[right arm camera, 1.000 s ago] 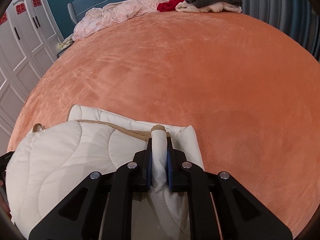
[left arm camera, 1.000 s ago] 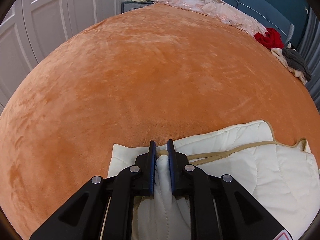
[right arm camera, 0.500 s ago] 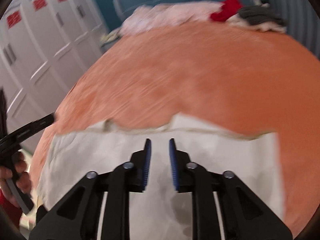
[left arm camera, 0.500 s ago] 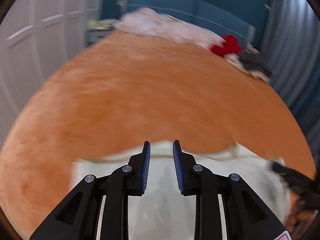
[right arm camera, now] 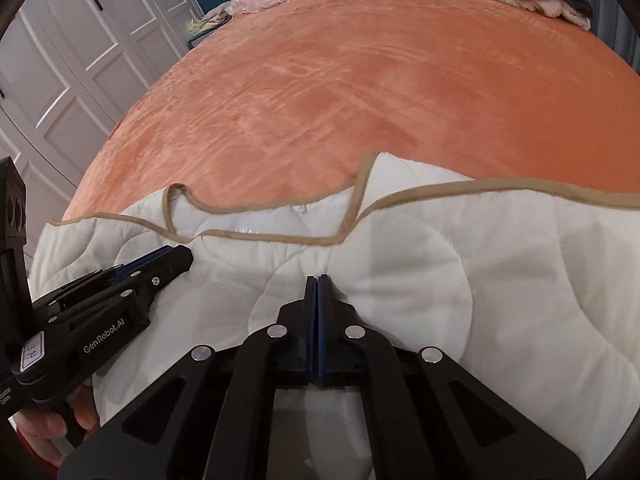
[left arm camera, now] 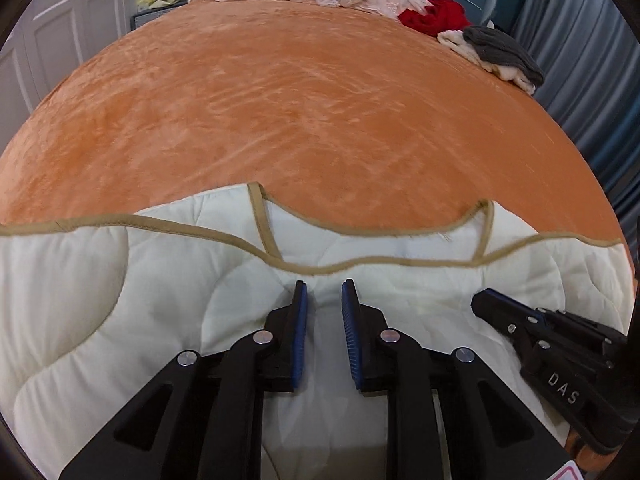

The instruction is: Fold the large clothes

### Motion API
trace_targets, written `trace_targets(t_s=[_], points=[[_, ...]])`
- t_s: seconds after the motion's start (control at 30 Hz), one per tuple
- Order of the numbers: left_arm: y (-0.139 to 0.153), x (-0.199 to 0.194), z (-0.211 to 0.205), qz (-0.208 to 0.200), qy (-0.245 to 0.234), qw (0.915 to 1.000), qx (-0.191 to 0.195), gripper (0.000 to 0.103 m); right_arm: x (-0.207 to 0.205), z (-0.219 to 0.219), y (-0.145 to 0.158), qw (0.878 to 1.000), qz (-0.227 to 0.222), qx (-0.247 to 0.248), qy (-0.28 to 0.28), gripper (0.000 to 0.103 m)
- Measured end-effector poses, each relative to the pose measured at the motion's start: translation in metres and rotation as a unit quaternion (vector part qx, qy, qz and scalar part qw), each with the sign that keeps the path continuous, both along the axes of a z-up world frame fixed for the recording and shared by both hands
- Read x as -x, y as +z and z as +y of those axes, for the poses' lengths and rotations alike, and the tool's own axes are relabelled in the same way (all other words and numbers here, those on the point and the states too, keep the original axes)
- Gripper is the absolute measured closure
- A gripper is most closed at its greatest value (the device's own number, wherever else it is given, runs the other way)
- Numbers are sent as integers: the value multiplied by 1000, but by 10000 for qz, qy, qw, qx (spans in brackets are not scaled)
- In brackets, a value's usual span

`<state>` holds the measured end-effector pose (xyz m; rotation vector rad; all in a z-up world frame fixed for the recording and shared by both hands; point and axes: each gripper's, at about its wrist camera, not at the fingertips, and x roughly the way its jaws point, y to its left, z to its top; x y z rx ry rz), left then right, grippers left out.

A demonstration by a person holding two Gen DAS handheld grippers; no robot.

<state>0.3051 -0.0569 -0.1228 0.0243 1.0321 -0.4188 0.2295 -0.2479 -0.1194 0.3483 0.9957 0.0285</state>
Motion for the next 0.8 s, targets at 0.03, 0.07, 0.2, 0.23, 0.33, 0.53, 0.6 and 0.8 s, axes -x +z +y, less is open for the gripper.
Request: trace_targets(t_s=[0.03,0.07,0.2,0.23,0.33,0.53,0.6,0.8], points=[[-2,-2,-1,-20,17,10000,10,83,-2,-1,-1,10000,-14,-4,-4,103],[-4,0,1,-48,20,10000,16,83,-5,-2,-4,10000,-23,-35,-9,103],[-8,-1,-1,-143,37,9999,16,83,-10,-3,-9,9998,-91,-152,-53,103],[-9,-1,-1,-163,50,9998,33,83,-11,-2,-9,9998,-120,-131,-60,103],[-12,-3,-2,-208,83,9997,45,83,-9,-2,-11,9997,-211,-85,-96,103],[-1,-3,5,-151,159,9995,207,83,1,-10,3,9987,-437,-75,-235,103],[15,6,13,-275,331,9989,188,84,20,-10,25,9962,-682,250,-470,101],[57,76,37,-655,221,9961,557,85,76,21,57,9925,-1183,311,-10,98]])
